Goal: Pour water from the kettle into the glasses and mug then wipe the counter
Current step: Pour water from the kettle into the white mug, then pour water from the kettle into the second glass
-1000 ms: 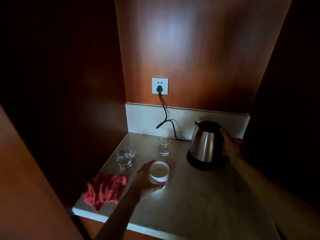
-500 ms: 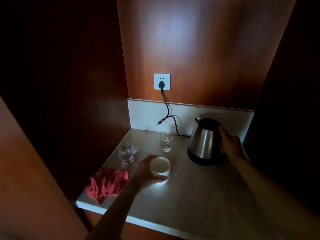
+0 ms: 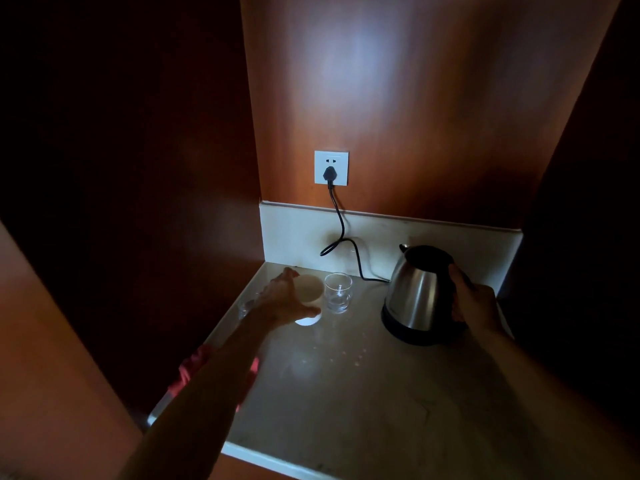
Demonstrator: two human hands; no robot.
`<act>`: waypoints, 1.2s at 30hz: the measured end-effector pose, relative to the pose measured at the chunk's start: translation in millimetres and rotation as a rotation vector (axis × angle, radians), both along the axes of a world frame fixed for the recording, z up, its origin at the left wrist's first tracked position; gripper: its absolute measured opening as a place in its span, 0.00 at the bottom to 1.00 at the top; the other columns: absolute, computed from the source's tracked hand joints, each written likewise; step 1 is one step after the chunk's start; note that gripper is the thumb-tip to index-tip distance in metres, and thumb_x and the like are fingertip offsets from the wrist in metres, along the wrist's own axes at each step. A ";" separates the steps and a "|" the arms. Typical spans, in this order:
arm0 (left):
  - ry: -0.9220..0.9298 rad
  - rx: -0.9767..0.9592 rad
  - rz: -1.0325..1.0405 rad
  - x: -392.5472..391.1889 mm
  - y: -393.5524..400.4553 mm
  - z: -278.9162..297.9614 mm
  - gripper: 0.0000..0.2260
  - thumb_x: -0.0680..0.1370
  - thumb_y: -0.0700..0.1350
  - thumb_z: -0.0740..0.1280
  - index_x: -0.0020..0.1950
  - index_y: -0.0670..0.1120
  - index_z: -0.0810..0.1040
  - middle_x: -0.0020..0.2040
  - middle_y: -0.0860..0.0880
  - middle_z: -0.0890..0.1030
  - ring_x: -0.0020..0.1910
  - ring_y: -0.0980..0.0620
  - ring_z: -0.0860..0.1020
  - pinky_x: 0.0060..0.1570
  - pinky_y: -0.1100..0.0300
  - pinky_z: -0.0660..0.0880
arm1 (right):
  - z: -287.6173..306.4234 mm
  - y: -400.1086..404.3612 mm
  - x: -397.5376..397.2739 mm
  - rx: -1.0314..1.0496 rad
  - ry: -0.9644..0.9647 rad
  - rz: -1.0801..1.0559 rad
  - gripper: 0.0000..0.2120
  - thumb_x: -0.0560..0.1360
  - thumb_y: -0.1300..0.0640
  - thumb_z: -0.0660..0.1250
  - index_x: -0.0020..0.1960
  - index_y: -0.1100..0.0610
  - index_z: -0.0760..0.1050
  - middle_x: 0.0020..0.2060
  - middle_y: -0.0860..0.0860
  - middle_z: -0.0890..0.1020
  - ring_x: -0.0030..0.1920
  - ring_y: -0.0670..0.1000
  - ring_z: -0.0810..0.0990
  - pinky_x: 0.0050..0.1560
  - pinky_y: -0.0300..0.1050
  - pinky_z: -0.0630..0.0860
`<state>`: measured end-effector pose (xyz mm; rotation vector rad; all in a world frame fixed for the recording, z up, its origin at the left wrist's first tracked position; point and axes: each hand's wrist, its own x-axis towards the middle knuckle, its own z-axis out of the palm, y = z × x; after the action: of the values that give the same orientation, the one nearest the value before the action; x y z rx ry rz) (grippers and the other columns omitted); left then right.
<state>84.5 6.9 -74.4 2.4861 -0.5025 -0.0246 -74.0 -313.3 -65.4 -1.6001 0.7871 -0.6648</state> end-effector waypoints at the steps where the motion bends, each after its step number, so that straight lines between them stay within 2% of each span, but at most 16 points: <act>1: 0.012 0.016 -0.001 5.3 -2.7 0.5 0.43 0.56 0.64 0.78 0.65 0.51 0.67 0.56 0.49 0.79 0.54 0.47 0.79 0.56 0.50 0.77 | -1.1 -1.3 1.2 0.000 -0.002 0.001 0.23 0.75 0.38 0.70 0.37 0.59 0.77 0.34 0.56 0.80 0.38 0.57 0.80 0.37 0.48 0.76; 5: 0.032 0.082 0.008 21.5 -14.8 -6.7 0.43 0.58 0.61 0.80 0.66 0.47 0.66 0.58 0.46 0.78 0.56 0.45 0.78 0.57 0.52 0.76 | -4.5 -5.2 4.8 0.005 0.003 0.002 0.26 0.75 0.38 0.70 0.40 0.63 0.78 0.34 0.58 0.79 0.36 0.57 0.79 0.34 0.45 0.74; 8: 0.028 0.102 0.028 27.4 -22.6 -18.9 0.43 0.58 0.60 0.81 0.66 0.45 0.66 0.59 0.44 0.79 0.57 0.44 0.79 0.56 0.53 0.76 | -5.2 -5.8 6.5 0.014 -0.021 0.013 0.24 0.77 0.40 0.70 0.43 0.64 0.79 0.34 0.59 0.78 0.35 0.57 0.78 0.35 0.46 0.73; 13: 0.036 0.091 0.061 35.4 -30.9 -28.6 0.43 0.61 0.58 0.81 0.69 0.43 0.66 0.61 0.42 0.78 0.60 0.42 0.77 0.56 0.54 0.74 | -8.7 -8.2 8.9 -0.002 -0.042 0.010 0.24 0.77 0.41 0.70 0.33 0.59 0.70 0.27 0.55 0.72 0.27 0.53 0.73 0.29 0.43 0.69; 16: 0.042 0.116 0.060 38.3 -32.6 -27.2 0.43 0.61 0.59 0.81 0.68 0.43 0.66 0.61 0.42 0.78 0.60 0.42 0.77 0.56 0.53 0.74 | -9.7 -9.0 8.5 0.012 -0.047 0.025 0.25 0.77 0.41 0.69 0.32 0.57 0.69 0.25 0.54 0.71 0.26 0.52 0.71 0.28 0.43 0.67; 18: 0.049 0.139 0.057 37.7 -33.0 -26.4 0.43 0.60 0.59 0.81 0.67 0.43 0.66 0.60 0.42 0.78 0.58 0.42 0.78 0.55 0.53 0.75 | -8.9 -7.7 7.3 0.020 -0.042 0.036 0.25 0.76 0.39 0.70 0.36 0.60 0.74 0.29 0.58 0.74 0.29 0.55 0.75 0.30 0.44 0.70; 20: 0.051 0.166 0.054 36.6 -33.0 -25.5 0.42 0.60 0.59 0.80 0.66 0.43 0.67 0.59 0.42 0.78 0.57 0.42 0.78 0.54 0.52 0.77 | -10.5 -8.0 7.3 0.032 -0.057 0.033 0.30 0.75 0.38 0.71 0.44 0.68 0.79 0.34 0.65 0.77 0.35 0.57 0.78 0.36 0.49 0.73; 22: 0.042 0.208 0.046 36.2 -33.4 -24.3 0.42 0.60 0.61 0.80 0.65 0.44 0.66 0.59 0.42 0.78 0.57 0.41 0.78 0.54 0.51 0.77 | -10.4 -8.2 7.0 0.036 -0.064 0.024 0.34 0.74 0.38 0.72 0.49 0.74 0.78 0.36 0.65 0.78 0.37 0.58 0.79 0.38 0.50 0.74; 25: 0.033 0.300 0.025 33.9 -37.8 -18.4 0.43 0.63 0.60 0.79 0.68 0.41 0.64 0.63 0.40 0.75 0.61 0.40 0.76 0.57 0.50 0.76 | -6.1 -6.0 6.9 0.029 -0.047 0.009 0.29 0.75 0.39 0.71 0.42 0.68 0.78 0.33 0.60 0.77 0.33 0.57 0.77 0.32 0.46 0.72; 27: -0.013 0.326 -0.016 32.0 -45.4 -14.0 0.43 0.64 0.60 0.79 0.69 0.40 0.65 0.65 0.41 0.74 0.62 0.42 0.75 0.59 0.51 0.74 | -4.7 -5.1 6.2 0.022 -0.047 0.007 0.26 0.75 0.39 0.71 0.36 0.62 0.74 0.29 0.58 0.74 0.29 0.56 0.75 0.29 0.45 0.69; 29: -0.070 0.299 -0.068 27.9 -56.7 -8.6 0.44 0.63 0.64 0.78 0.68 0.41 0.67 0.65 0.43 0.74 0.62 0.44 0.75 0.59 0.50 0.74 | -5.4 -5.7 6.1 0.010 -0.047 0.011 0.27 0.75 0.39 0.71 0.32 0.59 0.70 0.24 0.54 0.72 0.26 0.54 0.73 0.27 0.44 0.68; 32: -0.108 0.276 -0.112 24.2 -75.6 -1.9 0.41 0.63 0.67 0.76 0.64 0.42 0.70 0.61 0.44 0.77 0.59 0.44 0.77 0.57 0.50 0.75 | -6.2 -6.8 5.6 0.008 -0.042 0.001 0.28 0.75 0.40 0.71 0.29 0.58 0.68 0.22 0.52 0.71 0.24 0.52 0.72 0.25 0.42 0.67; 36: -0.063 0.273 -0.097 25.7 -91.3 -1.8 0.40 0.61 0.69 0.74 0.63 0.45 0.73 0.59 0.47 0.79 0.56 0.46 0.79 0.55 0.52 0.76 | -9.3 -8.6 6.2 -0.011 -0.046 0.012 0.28 0.76 0.40 0.71 0.27 0.57 0.68 0.20 0.50 0.70 0.23 0.51 0.71 0.25 0.42 0.67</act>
<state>110.3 -84.3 -76.3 2.7331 -0.6866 -0.0568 -67.8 -322.0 -74.7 -1.5930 0.7405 -0.6969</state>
